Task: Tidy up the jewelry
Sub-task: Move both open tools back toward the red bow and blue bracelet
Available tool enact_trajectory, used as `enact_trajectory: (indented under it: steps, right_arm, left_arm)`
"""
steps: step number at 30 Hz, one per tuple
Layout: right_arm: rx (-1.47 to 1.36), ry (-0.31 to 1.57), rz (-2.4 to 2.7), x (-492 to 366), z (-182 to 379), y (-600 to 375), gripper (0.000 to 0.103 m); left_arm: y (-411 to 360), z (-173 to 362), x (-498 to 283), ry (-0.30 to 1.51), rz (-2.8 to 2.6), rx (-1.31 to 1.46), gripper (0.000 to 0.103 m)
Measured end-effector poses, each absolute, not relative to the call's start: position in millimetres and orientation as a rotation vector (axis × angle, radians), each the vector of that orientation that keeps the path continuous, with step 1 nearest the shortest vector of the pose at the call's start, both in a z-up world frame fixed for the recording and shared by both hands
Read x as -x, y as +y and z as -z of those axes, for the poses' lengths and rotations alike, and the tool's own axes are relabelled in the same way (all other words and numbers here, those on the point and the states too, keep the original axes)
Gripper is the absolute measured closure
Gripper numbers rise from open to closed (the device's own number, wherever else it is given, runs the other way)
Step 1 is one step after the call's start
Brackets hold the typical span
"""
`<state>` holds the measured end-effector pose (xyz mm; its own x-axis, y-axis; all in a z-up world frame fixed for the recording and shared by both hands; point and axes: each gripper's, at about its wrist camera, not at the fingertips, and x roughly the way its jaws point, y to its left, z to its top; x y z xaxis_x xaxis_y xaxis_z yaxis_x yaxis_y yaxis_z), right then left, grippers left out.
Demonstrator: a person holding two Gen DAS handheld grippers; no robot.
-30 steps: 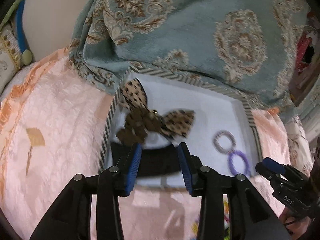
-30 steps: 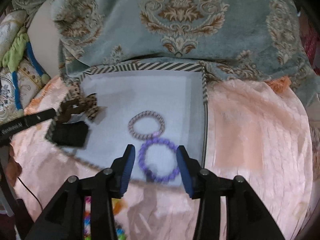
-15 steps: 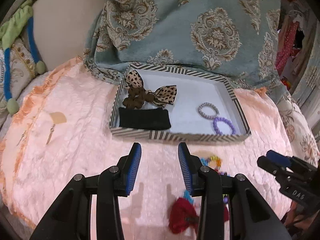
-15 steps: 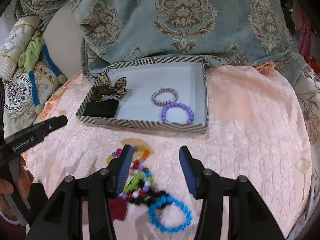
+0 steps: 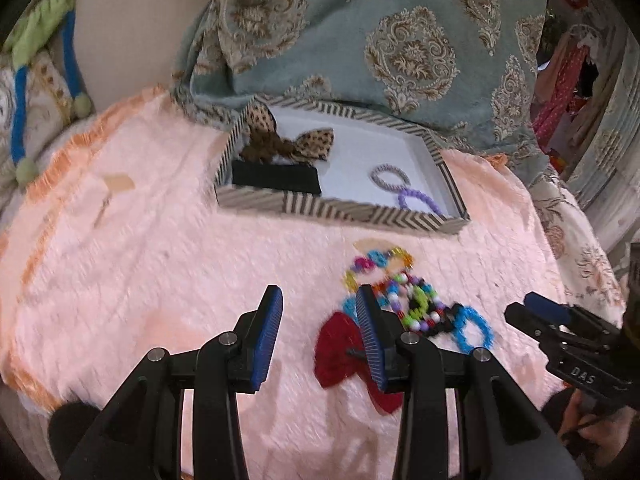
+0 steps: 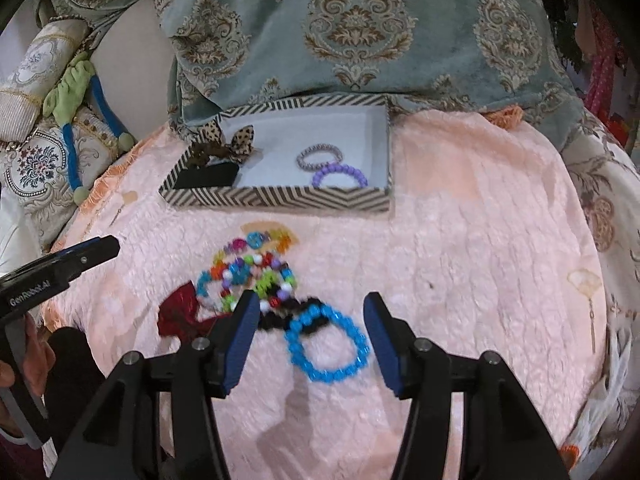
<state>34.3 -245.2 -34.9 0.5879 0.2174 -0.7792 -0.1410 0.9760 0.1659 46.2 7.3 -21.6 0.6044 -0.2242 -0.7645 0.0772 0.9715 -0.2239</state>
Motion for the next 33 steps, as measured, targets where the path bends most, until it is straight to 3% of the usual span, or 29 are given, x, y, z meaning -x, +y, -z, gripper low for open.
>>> enact_trajectory:
  steps: [14, 23, 33]
  right_arm:
    - [-0.062, 1.002, -0.196, -21.7, 66.5, -258.2, 0.046]
    - [-0.033, 1.022, -0.182, -30.6, 79.9, -264.9, 0.046]
    - [-0.056, 1.021, -0.206, -39.3, 87.6, -270.3, 0.046]
  left_arm:
    - [-8.2, 49.5, -34.1, 1.048, 0.279, 0.229, 0.081]
    - [-9.0, 80.6, -42.9, 1.173, 0.223, 0.481, 0.081]
    - [-25.6, 99.6, -61.0, 1.206, 0.145, 0.54, 0.076]
